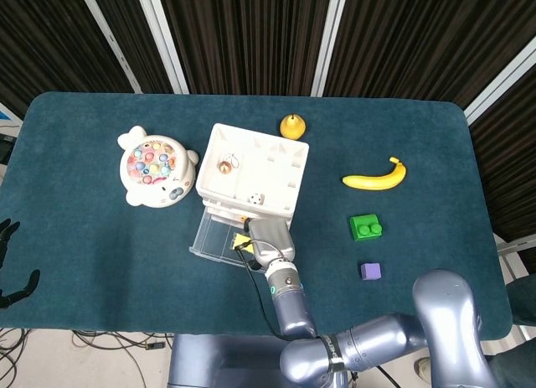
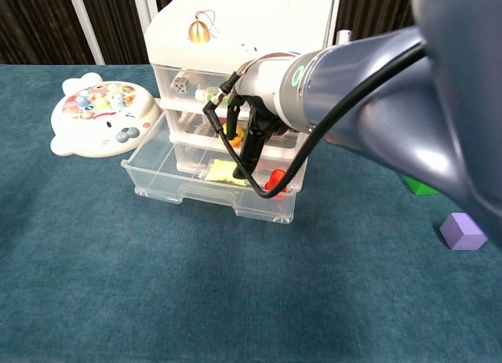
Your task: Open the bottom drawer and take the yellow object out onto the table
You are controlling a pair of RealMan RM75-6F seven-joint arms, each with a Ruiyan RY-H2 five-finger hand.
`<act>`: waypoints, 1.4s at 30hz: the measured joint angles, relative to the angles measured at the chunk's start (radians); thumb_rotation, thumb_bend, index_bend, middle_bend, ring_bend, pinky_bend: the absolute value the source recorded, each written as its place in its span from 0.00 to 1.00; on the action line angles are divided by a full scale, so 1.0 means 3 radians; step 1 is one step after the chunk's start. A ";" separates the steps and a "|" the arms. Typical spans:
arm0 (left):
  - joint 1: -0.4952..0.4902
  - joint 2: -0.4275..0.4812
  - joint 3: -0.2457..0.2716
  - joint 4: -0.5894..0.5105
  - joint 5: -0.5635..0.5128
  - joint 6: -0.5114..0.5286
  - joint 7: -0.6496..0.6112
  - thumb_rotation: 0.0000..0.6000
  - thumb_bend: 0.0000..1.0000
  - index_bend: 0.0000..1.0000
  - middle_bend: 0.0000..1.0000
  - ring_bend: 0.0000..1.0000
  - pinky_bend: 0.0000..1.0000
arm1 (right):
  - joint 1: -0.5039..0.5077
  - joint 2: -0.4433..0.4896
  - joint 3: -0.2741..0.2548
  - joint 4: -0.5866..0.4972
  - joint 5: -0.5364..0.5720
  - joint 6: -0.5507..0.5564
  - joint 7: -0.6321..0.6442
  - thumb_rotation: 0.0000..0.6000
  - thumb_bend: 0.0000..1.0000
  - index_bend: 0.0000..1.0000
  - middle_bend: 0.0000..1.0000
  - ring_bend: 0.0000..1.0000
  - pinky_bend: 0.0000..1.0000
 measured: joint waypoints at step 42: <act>0.0002 0.0008 0.0006 -0.0001 0.0004 -0.0004 -0.0014 1.00 0.37 0.03 0.00 0.00 0.00 | 0.0273 -0.0495 0.0192 0.0734 0.0081 -0.0051 -0.0824 1.00 0.22 0.38 1.00 1.00 1.00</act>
